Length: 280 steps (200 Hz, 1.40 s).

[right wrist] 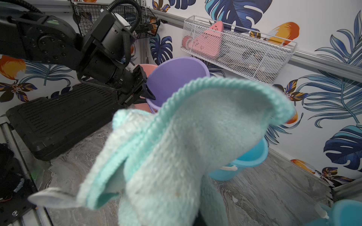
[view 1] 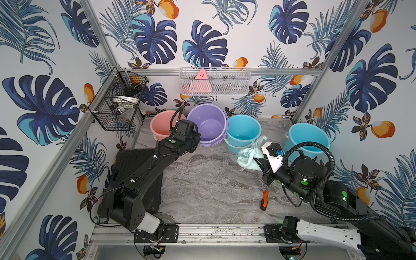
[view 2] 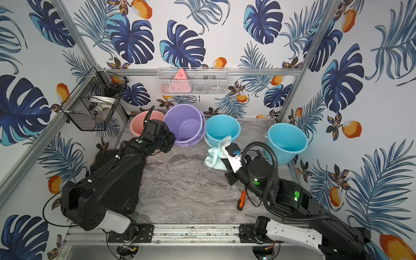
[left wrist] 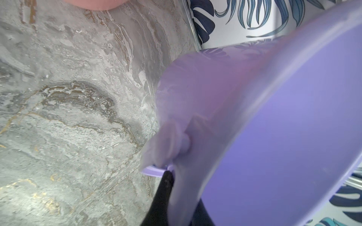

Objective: Wipe the inside of the bucket with a cloth
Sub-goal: Pick up the bucket from the center of the board, then wipe the dirt from the bucket.

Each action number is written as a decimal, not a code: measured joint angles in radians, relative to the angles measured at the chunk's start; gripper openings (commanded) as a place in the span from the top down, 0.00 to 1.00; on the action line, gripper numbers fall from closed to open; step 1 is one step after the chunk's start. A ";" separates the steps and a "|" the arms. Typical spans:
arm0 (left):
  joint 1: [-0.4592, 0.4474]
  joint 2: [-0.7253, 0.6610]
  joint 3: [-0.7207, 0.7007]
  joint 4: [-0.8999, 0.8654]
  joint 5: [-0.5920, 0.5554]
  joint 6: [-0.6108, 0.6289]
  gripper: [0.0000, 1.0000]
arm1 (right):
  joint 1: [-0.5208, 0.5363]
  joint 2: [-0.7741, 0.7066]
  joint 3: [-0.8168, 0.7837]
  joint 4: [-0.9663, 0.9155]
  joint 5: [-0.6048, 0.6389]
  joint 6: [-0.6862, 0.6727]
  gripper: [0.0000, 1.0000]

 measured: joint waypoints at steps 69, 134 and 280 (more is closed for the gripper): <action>-0.021 -0.190 -0.068 -0.108 0.056 0.306 1.00 | 0.000 0.058 0.056 0.001 0.035 -0.010 1.00; -0.117 -0.332 -0.085 -0.391 0.092 0.596 1.00 | 0.000 0.149 0.129 -0.012 0.006 0.039 1.00; -0.407 -0.255 -0.193 -0.536 0.047 0.720 1.00 | -0.001 0.386 0.031 -0.161 -0.332 0.243 1.00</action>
